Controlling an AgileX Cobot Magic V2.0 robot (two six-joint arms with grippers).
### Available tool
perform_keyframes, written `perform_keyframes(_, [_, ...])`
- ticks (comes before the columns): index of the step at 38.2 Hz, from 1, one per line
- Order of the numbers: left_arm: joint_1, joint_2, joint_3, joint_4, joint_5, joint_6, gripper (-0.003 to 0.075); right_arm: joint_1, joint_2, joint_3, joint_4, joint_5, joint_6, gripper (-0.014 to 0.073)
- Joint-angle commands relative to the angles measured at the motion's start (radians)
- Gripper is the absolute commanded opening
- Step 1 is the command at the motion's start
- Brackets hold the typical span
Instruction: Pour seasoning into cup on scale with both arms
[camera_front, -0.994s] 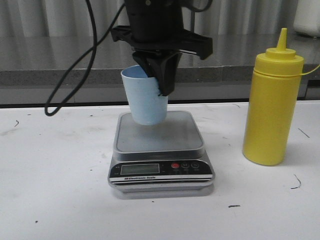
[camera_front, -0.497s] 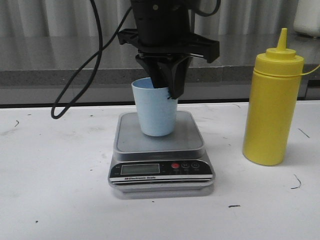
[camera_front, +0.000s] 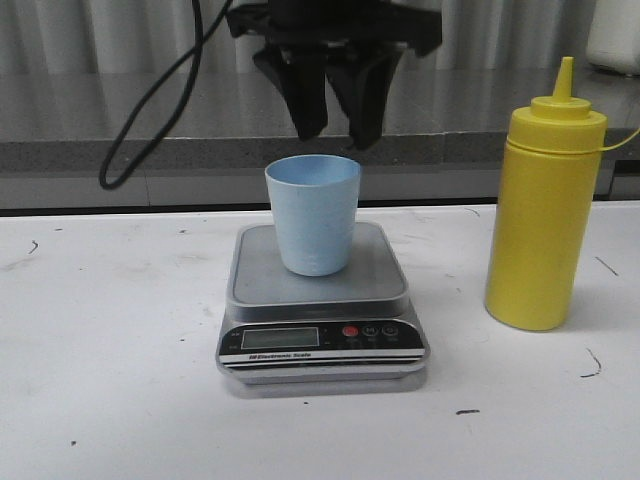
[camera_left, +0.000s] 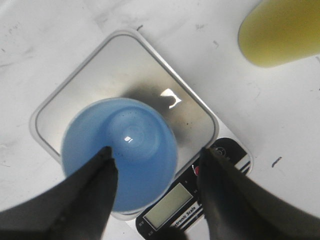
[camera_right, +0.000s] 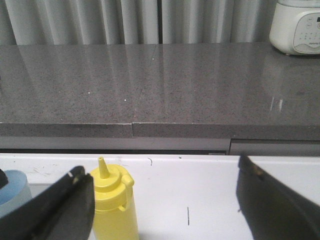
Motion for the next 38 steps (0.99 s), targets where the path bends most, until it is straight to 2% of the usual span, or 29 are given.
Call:
perform_keyframes(1, [-0.005,-0.125,-0.017,-0.006,-0.044,-0.012,0.0365,-0.002,0.011,-0.037,-0.011,-0.082,-0.01,0.0601])
perform_keyframes(5, [-0.005,-0.191,0.033,-0.008,-0.087,-0.012,0.0326,-0.002,0.011,-0.037,-0.011,-0.082,-0.01,0.0601])
perform_keyframes(12, [-0.005,-0.337,0.201,-0.008,-0.22,-0.012,0.0193,-0.002,0.011,-0.037,-0.011,-0.082,-0.01,0.0601])
perform_keyframes(18, [-0.005,-0.503,0.419,-0.005,-0.38,-0.012,0.0098,-0.002,0.011,-0.037,-0.011,-0.082,-0.01,0.0601])
perform_keyframes(23, [-0.002,-0.675,0.643,0.01,-0.516,-0.012,-0.0011,-0.002,0.011,-0.037,-0.011,-0.082,-0.01,0.0601])
perform_keyframes(30, [0.075,-0.915,0.912,0.01,-0.644,-0.044,-0.002,-0.002,0.011,-0.037,-0.011,-0.082,-0.01,0.0601])
perform_keyframes(38, [0.289,-1.136,1.099,0.01,-0.66,-0.064,-0.002,-0.002,0.011,-0.037,-0.011,-0.082,-0.01,0.0601])
